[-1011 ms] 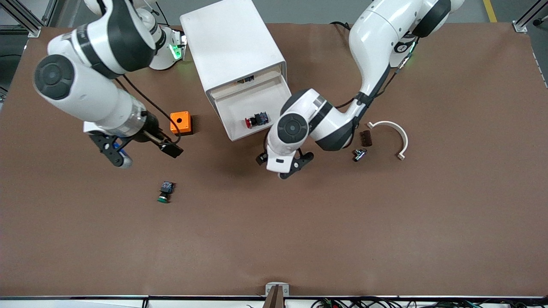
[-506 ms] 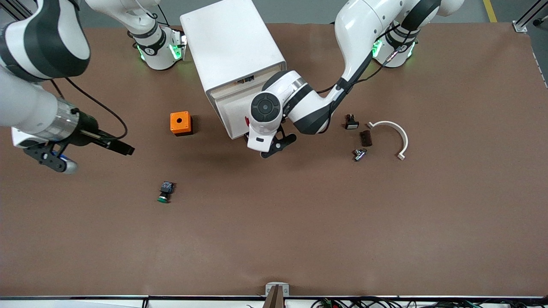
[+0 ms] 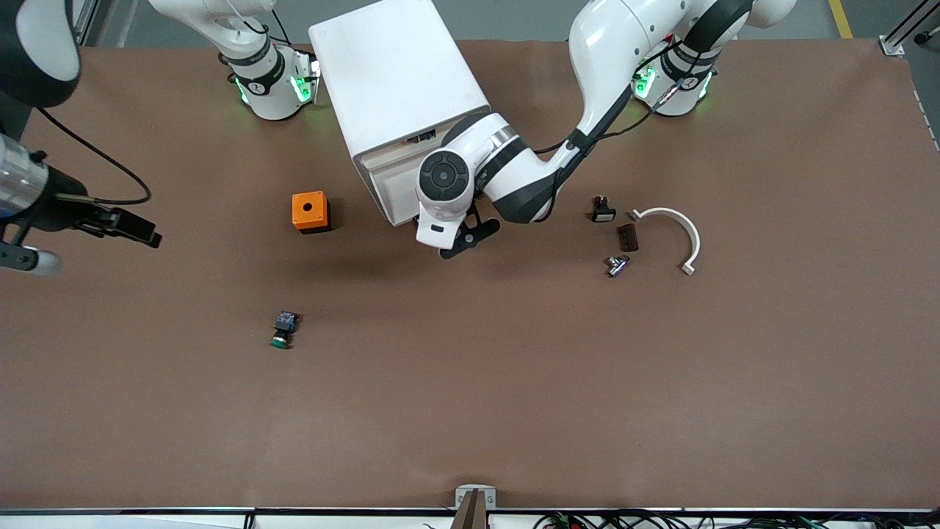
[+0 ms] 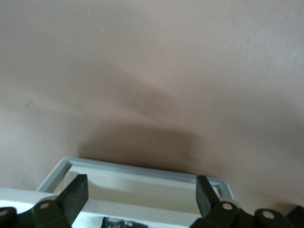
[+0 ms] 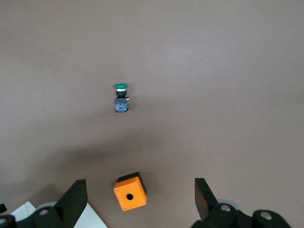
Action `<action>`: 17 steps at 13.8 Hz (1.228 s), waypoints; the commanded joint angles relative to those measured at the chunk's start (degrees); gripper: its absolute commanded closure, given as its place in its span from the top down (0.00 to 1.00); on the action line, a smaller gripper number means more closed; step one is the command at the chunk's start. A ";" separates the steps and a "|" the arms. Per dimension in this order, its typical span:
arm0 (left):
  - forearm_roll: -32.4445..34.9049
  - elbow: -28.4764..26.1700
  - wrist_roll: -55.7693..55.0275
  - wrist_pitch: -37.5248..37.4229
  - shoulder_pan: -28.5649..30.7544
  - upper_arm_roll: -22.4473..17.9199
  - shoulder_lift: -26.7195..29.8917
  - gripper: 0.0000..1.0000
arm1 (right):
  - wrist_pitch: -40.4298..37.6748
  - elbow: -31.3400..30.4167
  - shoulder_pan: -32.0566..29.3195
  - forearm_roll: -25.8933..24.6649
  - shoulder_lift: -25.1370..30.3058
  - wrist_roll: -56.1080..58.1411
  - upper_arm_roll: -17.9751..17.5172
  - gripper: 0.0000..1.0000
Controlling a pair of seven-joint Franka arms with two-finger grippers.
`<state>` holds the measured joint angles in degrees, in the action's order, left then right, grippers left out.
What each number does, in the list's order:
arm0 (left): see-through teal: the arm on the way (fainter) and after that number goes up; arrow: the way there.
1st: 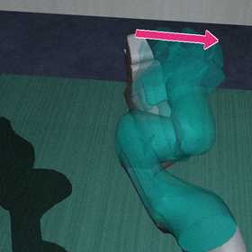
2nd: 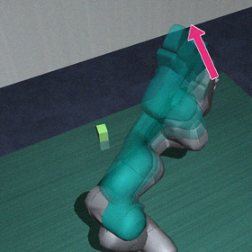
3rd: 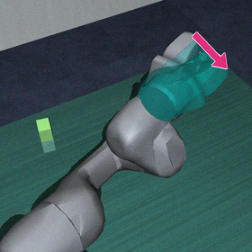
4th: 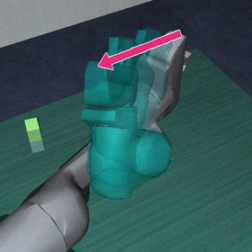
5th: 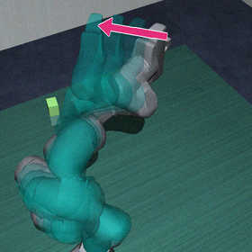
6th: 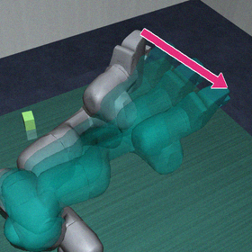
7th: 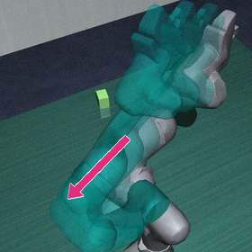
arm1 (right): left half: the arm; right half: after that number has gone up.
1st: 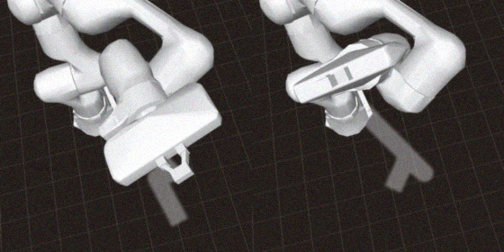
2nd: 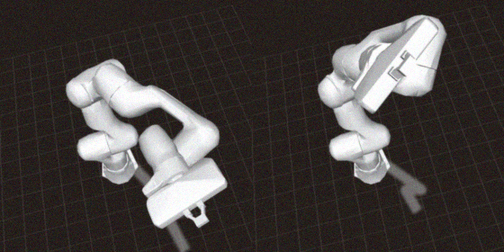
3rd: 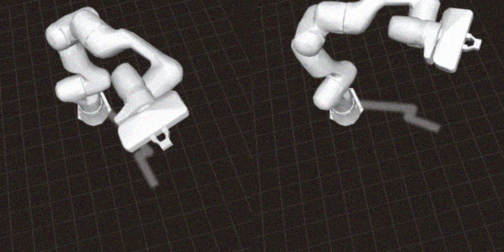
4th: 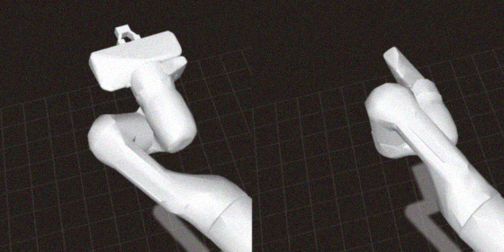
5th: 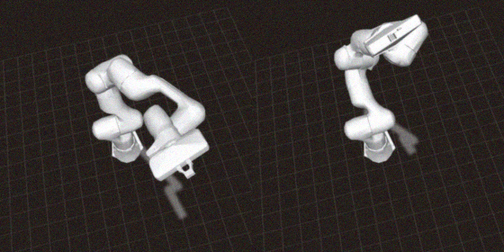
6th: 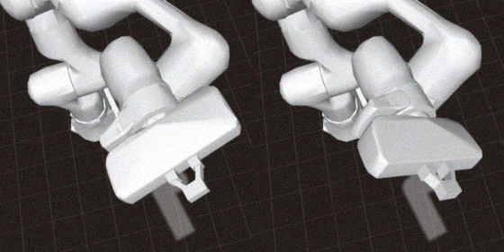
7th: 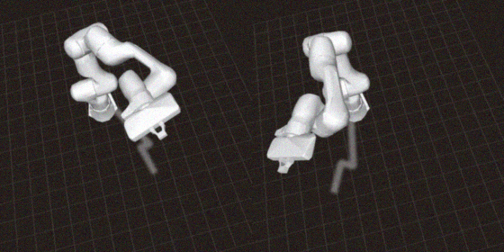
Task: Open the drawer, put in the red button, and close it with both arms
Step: 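Push the drawer closed with the left gripper while the right gripper withdraws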
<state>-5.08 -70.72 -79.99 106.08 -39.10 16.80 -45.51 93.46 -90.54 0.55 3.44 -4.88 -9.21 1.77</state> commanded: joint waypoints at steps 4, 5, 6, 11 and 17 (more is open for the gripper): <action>-6.68 -1.62 -1.14 -0.62 -0.01 1.04 0.95 1.00 | 0.41 -1.74 -4.68 -3.33 3.99 10.61 -1.07 1.00; -7.74 -1.62 -1.14 -0.62 -0.10 1.04 0.95 1.00 | 1.19 -2.79 -4.51 -4.92 5.22 10.53 -1.24 1.00; -8.62 -1.62 -1.14 -0.35 -0.19 1.04 0.77 1.00 | 2.42 -4.45 -4.42 -5.80 6.54 10.53 -1.33 1.00; -13.28 -1.62 -1.05 0.09 -1.68 1.04 -0.81 1.00 | 7.00 -11.23 -4.51 -6.08 11.29 10.53 -1.33 1.00; -17.06 -1.62 -0.26 0.88 -1.68 1.04 -1.16 1.00 | 5.08 -10.27 -4.42 -5.37 11.03 10.36 -1.33 1.00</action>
<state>-20.62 -72.43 -80.23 106.28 -40.64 17.68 -46.80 99.09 -100.00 -3.14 -1.44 4.98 0.70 1.21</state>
